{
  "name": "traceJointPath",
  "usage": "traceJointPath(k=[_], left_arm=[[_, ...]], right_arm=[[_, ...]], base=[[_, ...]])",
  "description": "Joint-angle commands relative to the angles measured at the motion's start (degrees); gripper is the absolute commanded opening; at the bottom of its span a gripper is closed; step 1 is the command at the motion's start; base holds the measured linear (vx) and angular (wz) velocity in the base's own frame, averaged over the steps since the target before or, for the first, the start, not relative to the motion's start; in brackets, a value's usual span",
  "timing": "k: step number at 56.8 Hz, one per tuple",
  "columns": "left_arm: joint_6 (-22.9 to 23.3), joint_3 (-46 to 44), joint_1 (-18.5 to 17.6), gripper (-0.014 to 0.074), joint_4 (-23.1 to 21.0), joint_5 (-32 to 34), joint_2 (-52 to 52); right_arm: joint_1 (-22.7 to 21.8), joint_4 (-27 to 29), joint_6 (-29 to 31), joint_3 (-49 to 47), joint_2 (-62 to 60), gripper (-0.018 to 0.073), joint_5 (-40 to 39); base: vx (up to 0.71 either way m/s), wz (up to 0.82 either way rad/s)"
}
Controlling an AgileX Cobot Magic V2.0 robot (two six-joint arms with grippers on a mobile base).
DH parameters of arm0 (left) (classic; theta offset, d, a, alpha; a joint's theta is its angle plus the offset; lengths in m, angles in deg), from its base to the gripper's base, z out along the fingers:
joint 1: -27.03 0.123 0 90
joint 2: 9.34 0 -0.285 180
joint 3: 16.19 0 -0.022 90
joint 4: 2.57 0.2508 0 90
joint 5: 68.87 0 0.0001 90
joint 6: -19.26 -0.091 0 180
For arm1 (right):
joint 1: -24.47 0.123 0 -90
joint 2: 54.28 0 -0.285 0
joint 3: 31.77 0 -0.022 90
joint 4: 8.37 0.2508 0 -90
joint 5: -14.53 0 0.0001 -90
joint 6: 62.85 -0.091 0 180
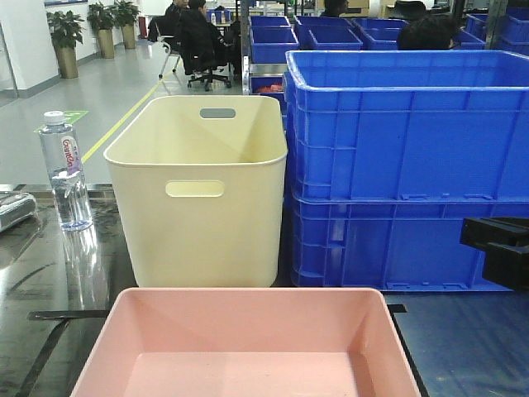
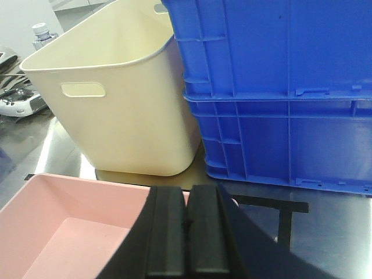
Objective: Grab pink bin and stack on right shelf
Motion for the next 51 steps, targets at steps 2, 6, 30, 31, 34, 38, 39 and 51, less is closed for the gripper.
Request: traceJointPath(k=[2, 6, 30, 31, 34, 38, 39, 51], left_arm=[[1.0, 6.6, 3.3, -0.0008, 1.5, 6.1, 8.5], [1.1, 11.3, 4.6, -0.0008, 4.9, 5.7, 14.8], [1.1, 13.2, 5.2, -0.0008, 10.6, -2.6, 18.4], [1.1, 13.2, 5.2, -0.0008, 10.6, -2.6, 18.2], [1.1, 13.2, 5.2, -0.0008, 10.6, -2.6, 18.2], [1.1, 13.2, 5.2, -0.0008, 10.6, -2.6, 18.2], [1.1, 13.2, 5.2, -0.0008, 10.6, -2.6, 18.2], [1.1, 13.2, 5.2, -0.0008, 10.6, -2.6, 18.2]], right_arm=[[-0.3, -0.3, 0.7, -1.6, -0.5, -0.0013, -4.5], [-0.3, -0.3, 0.7, -1.6, -0.5, -0.0013, -4.5], [-0.3, 0.4, 0.7, -1.6, -0.3, -0.0013, -4.1], [-0.3, 0.4, 0.7, -1.6, -0.3, -0.0013, -4.1], [-0.3, 0.4, 0.7, -1.6, -0.3, -0.0013, -4.0], [-0.3, 0.4, 0.7, -1.6, -0.3, -0.0013, -4.0], [-0.3, 0.4, 0.7, -1.6, -0.3, -0.0013, -4.0], [-0.3, 0.4, 0.7, -1.6, -0.3, -0.0013, -4.0]], base=[[0.00, 0.00], [0.00, 0.00], [0.00, 0.00], [0.00, 0.00], [0.00, 0.00], [0.00, 0.00], [0.00, 0.00], [0.00, 0.00]])
